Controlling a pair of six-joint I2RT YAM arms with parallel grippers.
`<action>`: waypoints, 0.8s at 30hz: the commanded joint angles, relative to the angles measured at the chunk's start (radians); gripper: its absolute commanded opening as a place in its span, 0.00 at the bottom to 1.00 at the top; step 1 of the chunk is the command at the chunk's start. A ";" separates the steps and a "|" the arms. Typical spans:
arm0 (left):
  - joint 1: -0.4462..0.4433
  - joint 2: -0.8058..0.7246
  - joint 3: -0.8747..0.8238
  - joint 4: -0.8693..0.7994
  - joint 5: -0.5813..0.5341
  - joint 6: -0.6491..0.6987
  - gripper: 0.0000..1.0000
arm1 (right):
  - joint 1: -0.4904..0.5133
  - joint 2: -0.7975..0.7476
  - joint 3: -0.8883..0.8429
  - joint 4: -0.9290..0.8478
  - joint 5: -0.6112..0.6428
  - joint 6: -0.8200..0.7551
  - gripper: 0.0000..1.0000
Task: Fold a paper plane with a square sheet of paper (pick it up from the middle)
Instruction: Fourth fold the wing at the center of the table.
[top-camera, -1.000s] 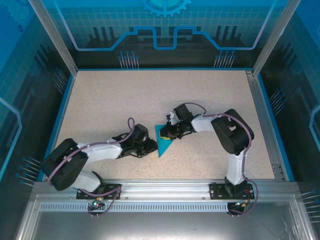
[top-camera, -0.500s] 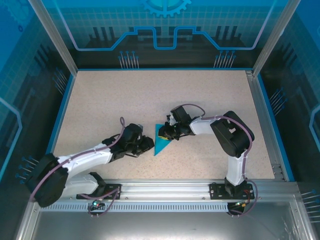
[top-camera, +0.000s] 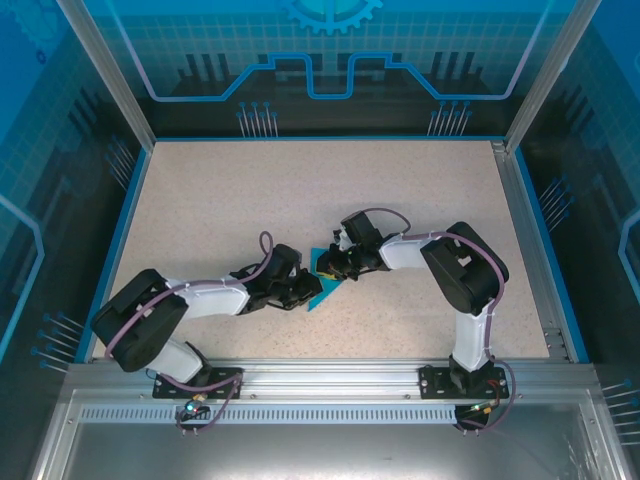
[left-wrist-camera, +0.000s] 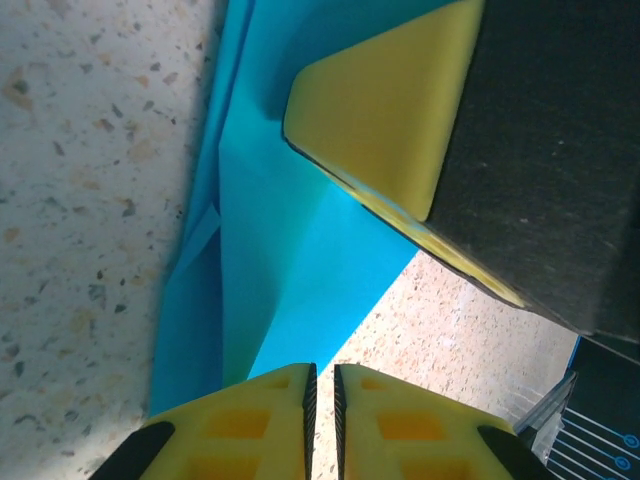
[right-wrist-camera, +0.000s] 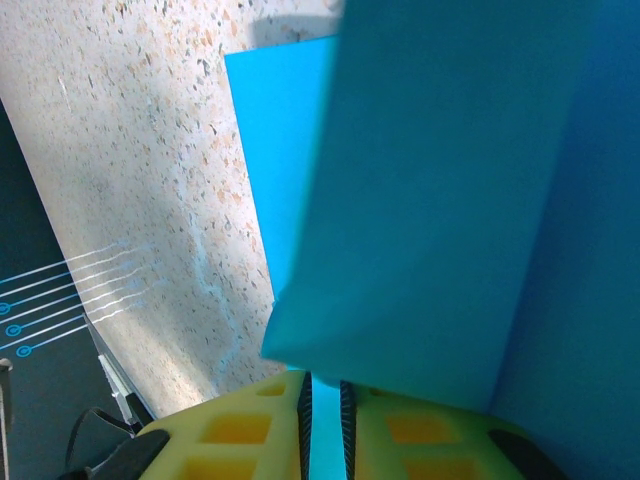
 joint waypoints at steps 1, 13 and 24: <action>0.005 0.010 0.008 0.030 0.018 -0.009 0.17 | 0.030 0.071 -0.045 -0.132 0.067 -0.014 0.18; 0.006 0.012 -0.083 0.056 0.042 -0.044 0.18 | 0.024 0.075 -0.048 -0.149 0.081 -0.029 0.18; 0.004 0.011 -0.105 0.015 0.102 -0.043 0.19 | 0.016 0.074 -0.042 -0.174 0.084 -0.044 0.19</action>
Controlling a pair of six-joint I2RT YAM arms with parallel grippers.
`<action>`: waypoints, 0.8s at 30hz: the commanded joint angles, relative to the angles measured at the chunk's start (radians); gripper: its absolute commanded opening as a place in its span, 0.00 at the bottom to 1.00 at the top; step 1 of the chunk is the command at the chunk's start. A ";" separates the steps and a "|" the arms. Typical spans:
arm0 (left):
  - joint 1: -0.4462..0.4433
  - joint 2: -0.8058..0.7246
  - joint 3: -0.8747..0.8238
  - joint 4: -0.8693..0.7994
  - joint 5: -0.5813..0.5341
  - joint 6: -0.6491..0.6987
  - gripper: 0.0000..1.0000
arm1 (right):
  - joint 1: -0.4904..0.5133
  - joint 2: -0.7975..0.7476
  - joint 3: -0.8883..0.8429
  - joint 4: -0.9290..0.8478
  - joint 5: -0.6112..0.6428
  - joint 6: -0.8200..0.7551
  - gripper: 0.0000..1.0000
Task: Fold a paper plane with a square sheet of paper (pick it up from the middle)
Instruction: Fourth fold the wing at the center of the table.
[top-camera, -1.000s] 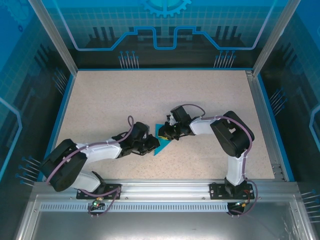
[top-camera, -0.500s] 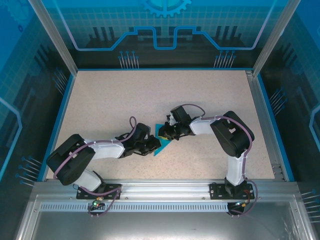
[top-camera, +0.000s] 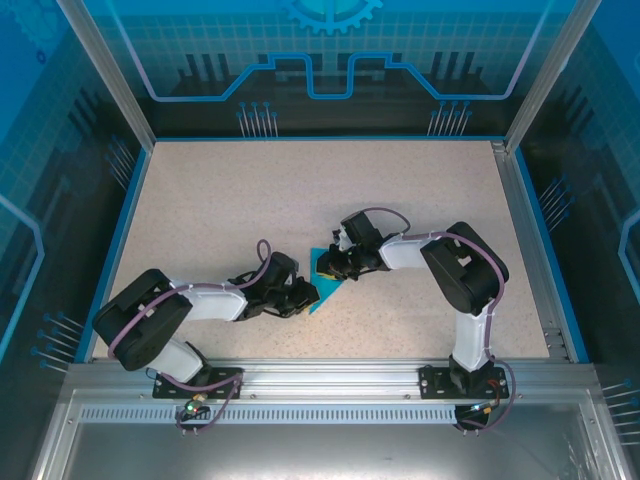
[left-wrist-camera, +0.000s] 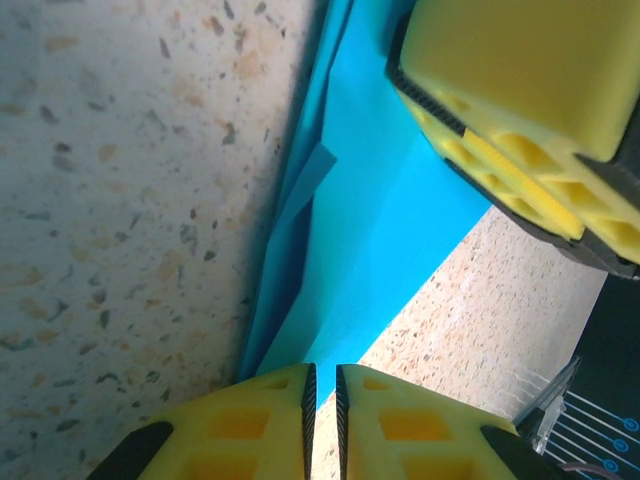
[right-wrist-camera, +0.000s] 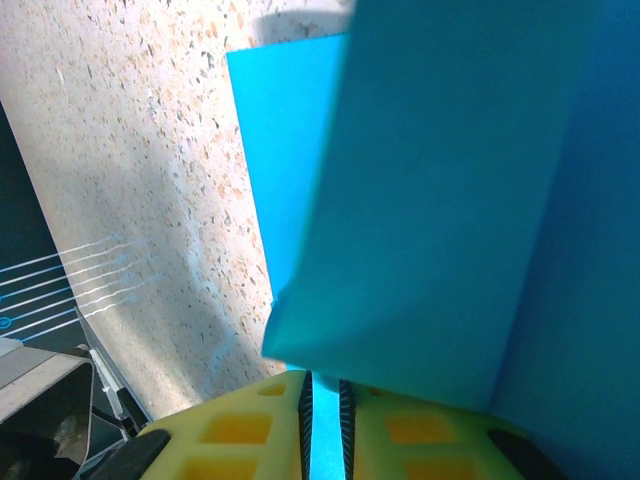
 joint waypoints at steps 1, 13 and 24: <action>0.003 0.010 -0.022 -0.049 0.063 -0.017 0.18 | 0.016 0.073 -0.043 -0.165 0.084 -0.013 0.18; -0.001 0.016 -0.008 -0.027 0.144 0.011 0.22 | 0.014 0.081 -0.047 -0.167 0.086 -0.018 0.18; 0.022 -0.131 0.030 -0.065 0.018 0.070 0.25 | 0.014 0.083 -0.055 -0.166 0.093 -0.018 0.18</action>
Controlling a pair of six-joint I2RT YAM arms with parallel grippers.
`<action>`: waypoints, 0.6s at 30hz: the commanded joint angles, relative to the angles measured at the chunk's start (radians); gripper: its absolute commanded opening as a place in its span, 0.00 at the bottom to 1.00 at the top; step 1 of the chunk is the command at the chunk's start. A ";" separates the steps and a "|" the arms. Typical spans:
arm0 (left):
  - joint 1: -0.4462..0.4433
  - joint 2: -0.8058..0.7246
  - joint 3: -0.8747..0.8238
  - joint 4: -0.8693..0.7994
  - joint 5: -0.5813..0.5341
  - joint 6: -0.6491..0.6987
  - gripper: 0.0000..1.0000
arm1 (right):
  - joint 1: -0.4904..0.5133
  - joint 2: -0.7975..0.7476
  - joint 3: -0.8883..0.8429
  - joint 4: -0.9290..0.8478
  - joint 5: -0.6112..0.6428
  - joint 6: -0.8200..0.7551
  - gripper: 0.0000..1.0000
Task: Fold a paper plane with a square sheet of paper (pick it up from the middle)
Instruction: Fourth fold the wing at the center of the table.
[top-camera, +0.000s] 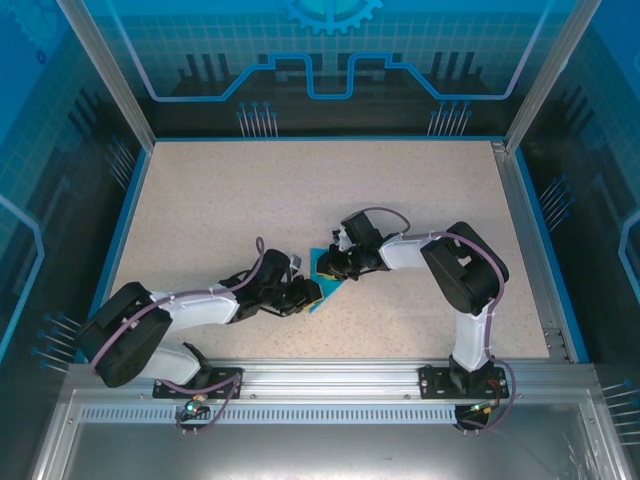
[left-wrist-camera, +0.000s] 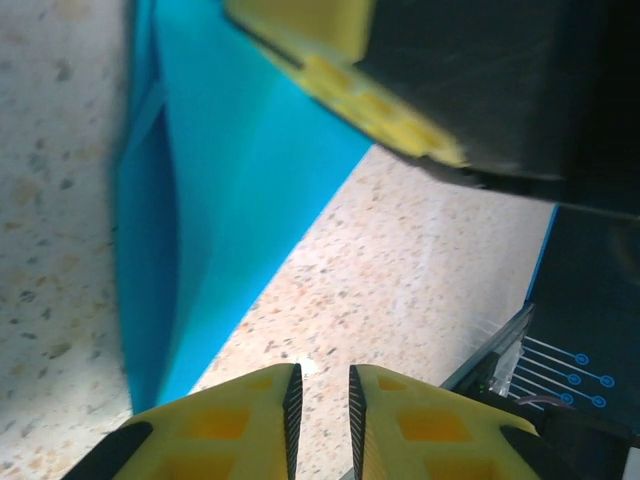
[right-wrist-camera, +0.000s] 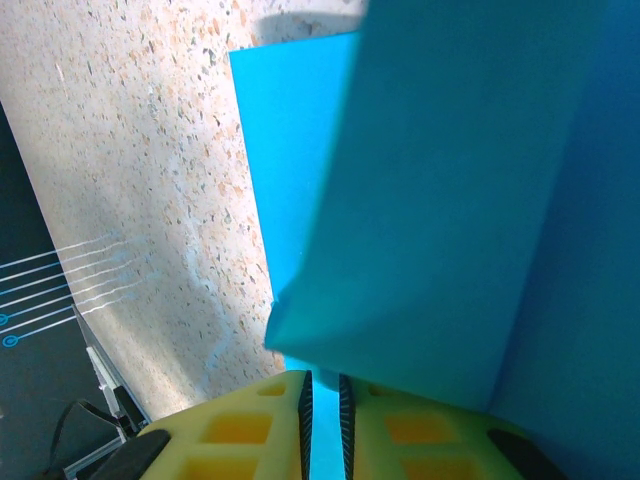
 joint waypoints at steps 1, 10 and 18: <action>0.020 0.003 0.028 -0.027 -0.047 0.031 0.25 | 0.014 0.080 -0.055 -0.164 0.094 -0.009 0.18; 0.025 0.132 0.025 0.117 -0.054 -0.004 0.26 | 0.014 0.077 -0.053 -0.172 0.094 -0.013 0.18; 0.020 0.222 0.022 -0.029 0.033 -0.045 0.22 | 0.015 0.080 -0.050 -0.175 0.094 -0.013 0.18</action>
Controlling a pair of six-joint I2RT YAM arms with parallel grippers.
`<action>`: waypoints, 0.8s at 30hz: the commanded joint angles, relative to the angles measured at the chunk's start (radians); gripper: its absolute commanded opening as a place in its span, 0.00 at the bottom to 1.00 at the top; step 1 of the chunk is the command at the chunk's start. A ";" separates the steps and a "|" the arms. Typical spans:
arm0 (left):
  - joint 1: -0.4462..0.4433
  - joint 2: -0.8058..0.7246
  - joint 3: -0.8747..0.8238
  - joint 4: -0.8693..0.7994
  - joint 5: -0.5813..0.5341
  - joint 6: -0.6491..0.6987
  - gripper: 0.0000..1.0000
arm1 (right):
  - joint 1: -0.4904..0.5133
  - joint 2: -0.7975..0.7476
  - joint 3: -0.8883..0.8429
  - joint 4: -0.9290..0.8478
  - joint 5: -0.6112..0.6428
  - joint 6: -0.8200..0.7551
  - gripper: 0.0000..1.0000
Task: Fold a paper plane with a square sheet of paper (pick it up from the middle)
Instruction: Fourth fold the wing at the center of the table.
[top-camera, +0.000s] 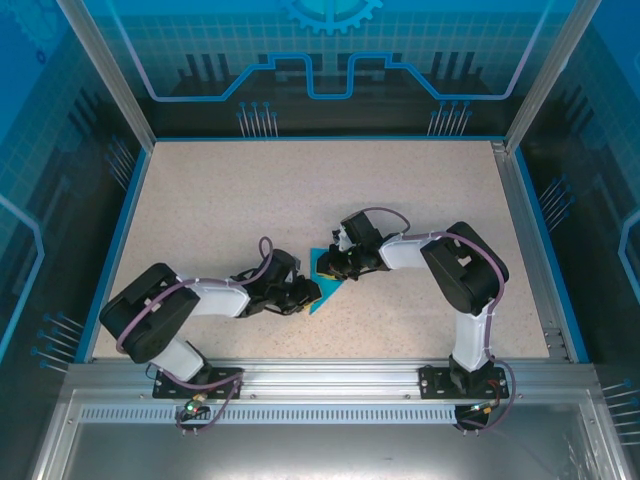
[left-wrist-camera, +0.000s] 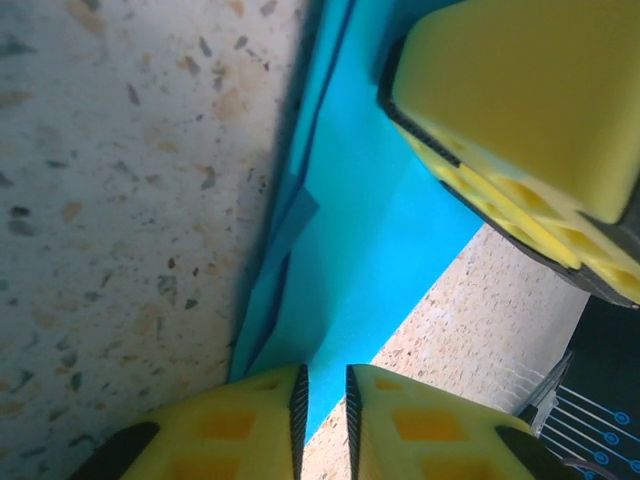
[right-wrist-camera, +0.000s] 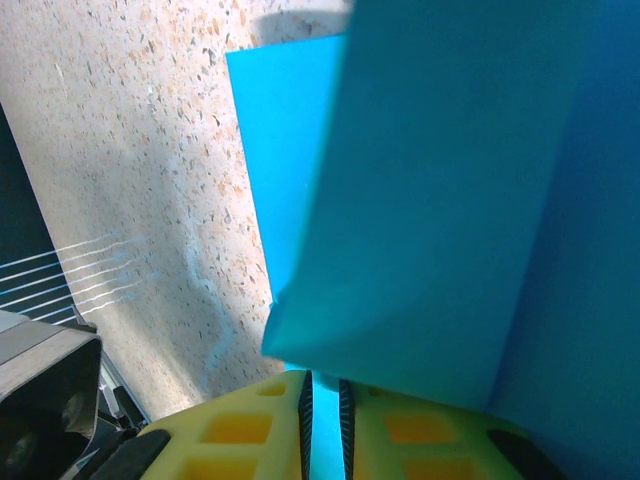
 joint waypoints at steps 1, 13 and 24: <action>-0.003 0.042 -0.004 -0.094 0.061 -0.024 0.22 | 0.014 0.082 -0.050 -0.173 0.094 -0.010 0.18; -0.023 -0.033 -0.017 -0.270 0.086 0.022 0.22 | 0.013 0.086 -0.047 -0.183 0.104 -0.009 0.18; -0.052 -0.087 -0.025 -0.396 0.101 0.056 0.22 | 0.012 0.079 -0.051 -0.189 0.106 -0.013 0.18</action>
